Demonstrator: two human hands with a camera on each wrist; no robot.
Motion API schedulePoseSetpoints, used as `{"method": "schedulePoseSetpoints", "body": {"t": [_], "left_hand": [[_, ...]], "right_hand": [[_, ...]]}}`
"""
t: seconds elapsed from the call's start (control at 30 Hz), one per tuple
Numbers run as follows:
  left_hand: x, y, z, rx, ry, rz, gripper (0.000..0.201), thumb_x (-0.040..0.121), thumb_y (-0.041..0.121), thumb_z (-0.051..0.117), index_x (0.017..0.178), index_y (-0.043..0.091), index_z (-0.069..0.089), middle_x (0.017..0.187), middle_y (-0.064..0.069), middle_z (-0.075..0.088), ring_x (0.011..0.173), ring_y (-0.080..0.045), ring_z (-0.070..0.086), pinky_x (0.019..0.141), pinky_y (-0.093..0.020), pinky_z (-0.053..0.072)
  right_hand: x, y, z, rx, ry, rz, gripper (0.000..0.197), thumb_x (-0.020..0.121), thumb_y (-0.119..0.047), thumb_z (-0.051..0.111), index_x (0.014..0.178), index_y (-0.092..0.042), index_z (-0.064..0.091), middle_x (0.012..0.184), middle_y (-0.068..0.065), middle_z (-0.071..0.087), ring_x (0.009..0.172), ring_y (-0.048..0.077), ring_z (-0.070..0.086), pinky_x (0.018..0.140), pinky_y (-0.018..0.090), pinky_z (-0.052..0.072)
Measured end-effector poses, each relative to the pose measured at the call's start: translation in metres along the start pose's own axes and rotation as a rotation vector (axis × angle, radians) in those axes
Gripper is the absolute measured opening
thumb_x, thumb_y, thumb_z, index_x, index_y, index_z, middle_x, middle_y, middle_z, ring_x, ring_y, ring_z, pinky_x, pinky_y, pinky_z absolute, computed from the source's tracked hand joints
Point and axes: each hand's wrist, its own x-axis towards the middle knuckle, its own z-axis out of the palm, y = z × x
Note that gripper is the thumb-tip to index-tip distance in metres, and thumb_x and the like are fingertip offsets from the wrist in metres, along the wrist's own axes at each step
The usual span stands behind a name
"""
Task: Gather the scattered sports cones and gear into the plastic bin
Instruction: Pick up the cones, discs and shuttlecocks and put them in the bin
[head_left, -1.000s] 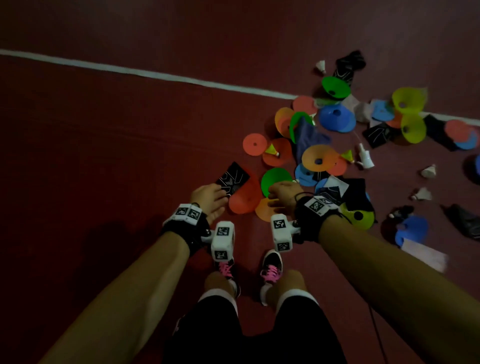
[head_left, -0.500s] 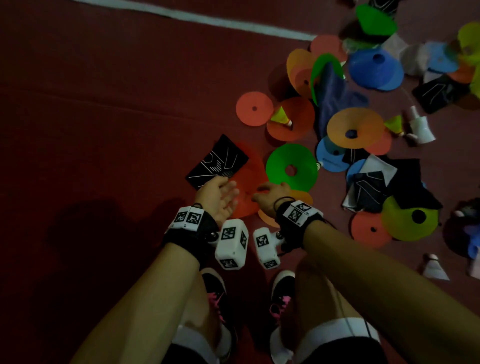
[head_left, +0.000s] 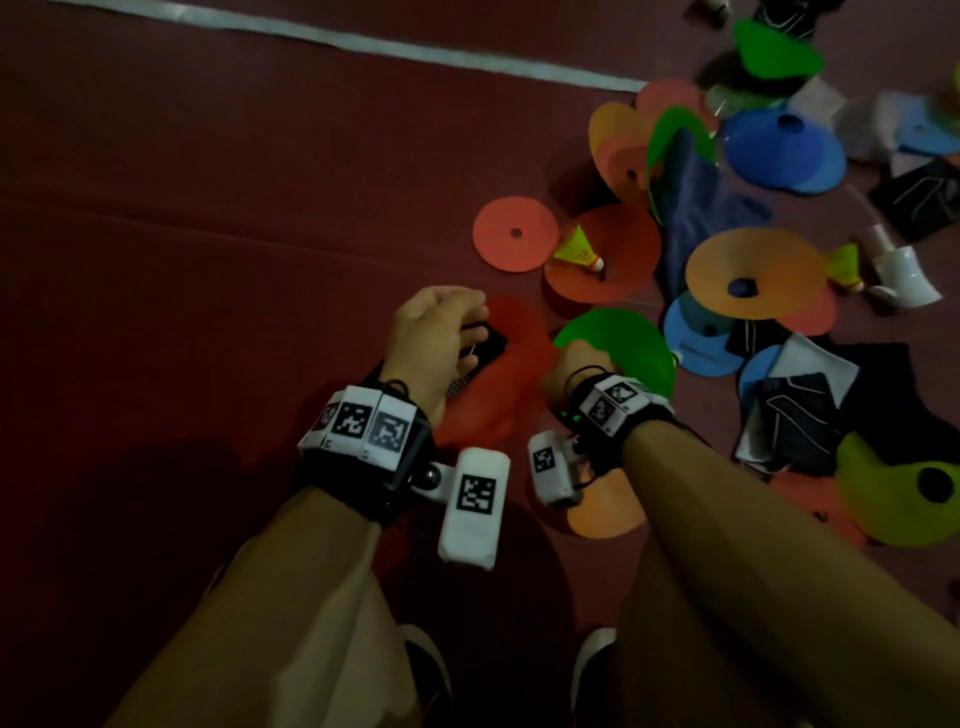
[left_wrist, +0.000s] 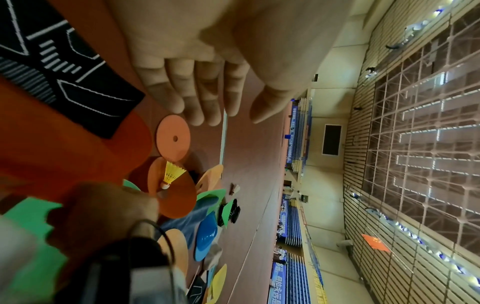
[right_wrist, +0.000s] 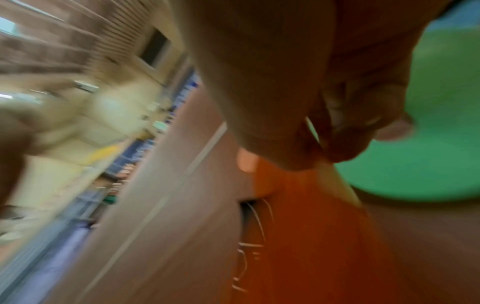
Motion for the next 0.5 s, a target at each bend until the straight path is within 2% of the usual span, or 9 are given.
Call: {"method": "schedulePoseSetpoints", "body": {"t": [0.07,0.13,0.2,0.27,0.33,0.4,0.47,0.5], "left_hand": [[0.002,-0.005,-0.003,0.040,0.018,0.003,0.004,0.090,0.024,0.060,0.086,0.023,0.061,0.094,-0.001,0.067,0.086,-0.015,0.062,0.066,-0.028,0.045],[0.004,-0.009,0.001,0.107,0.027,0.043,0.006,0.088,0.024,0.062,0.082,0.025,0.062,0.089,0.000,0.066,0.084,-0.013,0.060,0.068,-0.029,0.044],[0.007,-0.013,0.008,0.169,0.017,0.086,0.006,0.086,0.025,0.066,0.081,0.024,0.062,0.084,0.003,0.063,0.078,-0.010,0.058,0.067,-0.025,0.043],[0.011,-0.016,0.016,0.206,0.014,0.102,0.011,0.082,0.028,0.070,0.089,0.023,0.063,0.086,0.007,0.062,0.078,-0.006,0.056,0.068,-0.024,0.043],[0.013,-0.015,0.021,0.203,0.044,0.078,0.036,0.071,0.041,0.075,0.101,0.027,0.061,0.099,0.008,0.063,0.088,-0.009,0.059,0.076,-0.031,0.048],[0.013,-0.014,0.023,0.158,0.064,0.032,0.066,0.052,0.050,0.077,0.112,0.036,0.053,0.112,0.004,0.061,0.100,-0.019,0.062,0.086,-0.045,0.054],[0.016,-0.018,0.024,0.052,0.075,-0.005,0.092,0.045,0.043,0.078,0.127,0.042,0.038,0.122,-0.001,0.055,0.105,-0.027,0.062,0.083,-0.053,0.055],[0.018,-0.020,0.024,0.018,0.099,-0.011,0.099,0.045,0.036,0.077,0.131,0.048,0.030,0.127,-0.001,0.052,0.107,-0.029,0.061,0.083,-0.054,0.055]], "right_hand": [[-0.005,0.002,-0.015,0.022,0.075,-0.008,0.026,0.083,-0.023,0.063,0.066,-0.013,0.045,0.071,0.008,0.051,0.061,0.025,0.050,0.051,0.027,0.040],[-0.007,0.011,-0.030,0.071,0.147,0.012,0.013,0.077,-0.023,0.062,0.072,-0.013,0.054,0.070,0.007,0.054,0.061,0.026,0.053,0.050,0.027,0.040],[-0.006,0.025,-0.047,0.181,0.292,-0.014,0.008,0.075,-0.021,0.060,0.074,-0.014,0.057,0.076,0.009,0.058,0.069,0.029,0.056,0.060,0.030,0.041],[-0.005,0.034,-0.060,0.368,0.462,-0.061,0.006,0.076,-0.017,0.058,0.073,-0.017,0.053,0.079,0.006,0.056,0.075,0.027,0.051,0.066,0.031,0.036],[-0.005,0.034,-0.064,0.622,0.506,-0.155,0.007,0.075,-0.016,0.057,0.075,-0.021,0.052,0.076,-0.001,0.054,0.073,0.023,0.051,0.067,0.032,0.040],[-0.011,0.031,-0.061,0.856,0.463,-0.312,0.019,0.075,-0.009,0.054,0.085,-0.024,0.050,0.074,-0.004,0.052,0.060,0.018,0.050,0.056,0.031,0.045],[-0.019,0.027,-0.056,0.971,0.360,-0.429,0.037,0.080,0.007,0.051,0.104,-0.019,0.044,0.074,-0.001,0.051,0.046,0.012,0.047,0.043,0.027,0.041],[-0.020,0.025,-0.053,0.998,0.317,-0.452,0.043,0.082,0.009,0.053,0.112,-0.020,0.041,0.075,0.001,0.053,0.045,0.011,0.049,0.042,0.028,0.042]]}}
